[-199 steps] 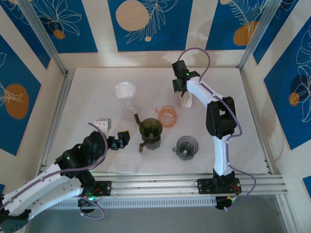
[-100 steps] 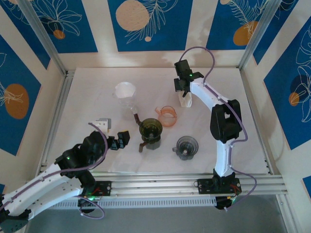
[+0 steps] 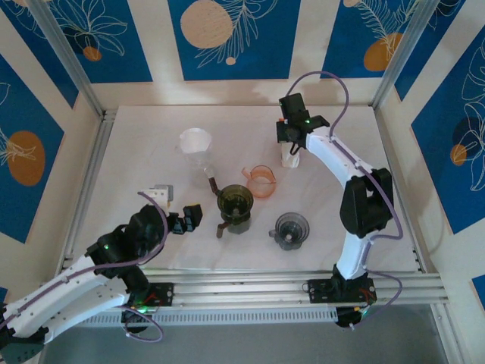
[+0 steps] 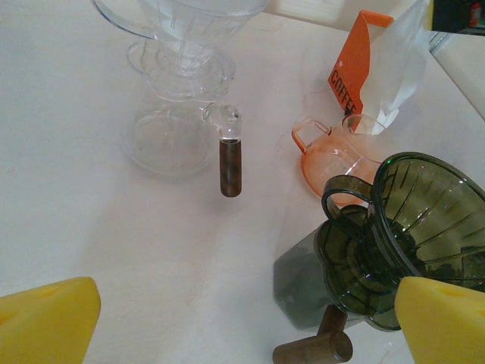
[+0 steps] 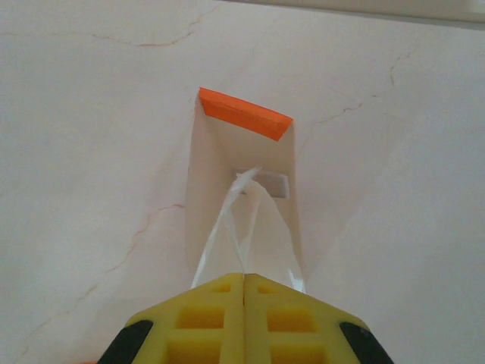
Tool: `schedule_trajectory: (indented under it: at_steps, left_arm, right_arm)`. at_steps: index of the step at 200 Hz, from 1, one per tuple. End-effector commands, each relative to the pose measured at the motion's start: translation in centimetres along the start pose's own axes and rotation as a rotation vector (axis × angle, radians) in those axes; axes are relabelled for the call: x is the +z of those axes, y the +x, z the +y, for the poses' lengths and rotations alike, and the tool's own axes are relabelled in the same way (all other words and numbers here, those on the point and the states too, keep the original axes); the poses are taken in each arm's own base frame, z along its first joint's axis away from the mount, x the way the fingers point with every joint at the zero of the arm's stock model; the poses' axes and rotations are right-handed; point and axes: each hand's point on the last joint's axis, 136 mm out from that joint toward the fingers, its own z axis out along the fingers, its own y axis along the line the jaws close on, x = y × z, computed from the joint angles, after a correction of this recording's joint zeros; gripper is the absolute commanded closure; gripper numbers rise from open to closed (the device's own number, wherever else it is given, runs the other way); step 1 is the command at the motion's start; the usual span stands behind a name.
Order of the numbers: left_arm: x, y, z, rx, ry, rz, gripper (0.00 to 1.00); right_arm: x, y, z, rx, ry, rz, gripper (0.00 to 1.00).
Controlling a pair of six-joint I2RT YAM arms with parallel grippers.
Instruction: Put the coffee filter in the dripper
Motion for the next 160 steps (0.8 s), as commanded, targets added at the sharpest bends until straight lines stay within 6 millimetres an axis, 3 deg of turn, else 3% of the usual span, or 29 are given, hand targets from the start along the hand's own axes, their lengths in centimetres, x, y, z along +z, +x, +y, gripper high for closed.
schedule_trajectory:
  at_steps: [1, 27, 69, 126, 160]
  left_arm:
    - [0.2, -0.4, 0.1, -0.005, -0.004, -0.021, 0.00]
    - [0.2, -0.5, 0.0, 0.000, -0.006, -0.019, 0.00]
    - [-0.4, -0.7, -0.2, -0.009, 0.020, -0.021, 0.00]
    - [-1.0, 0.4, 0.1, -0.043, 0.046, 0.008, 0.00]
    - [-1.4, 0.4, 0.0, -0.050, 0.061, 0.005, 0.00]
  right_arm:
    - [-3.4, -0.8, 0.4, 0.034, -0.033, -0.050, 1.00]
    - [-6.5, -0.1, 0.4, 0.063, -0.053, -0.071, 1.00]
    - [-13.9, 2.5, 1.5, 0.081, -0.150, -0.097, 1.00]
    - [-24.7, 10.1, 7.0, -0.018, -0.434, 0.036, 1.00]
    - [-28.6, 13.5, 10.1, -0.054, -0.565, 0.206, 1.00]
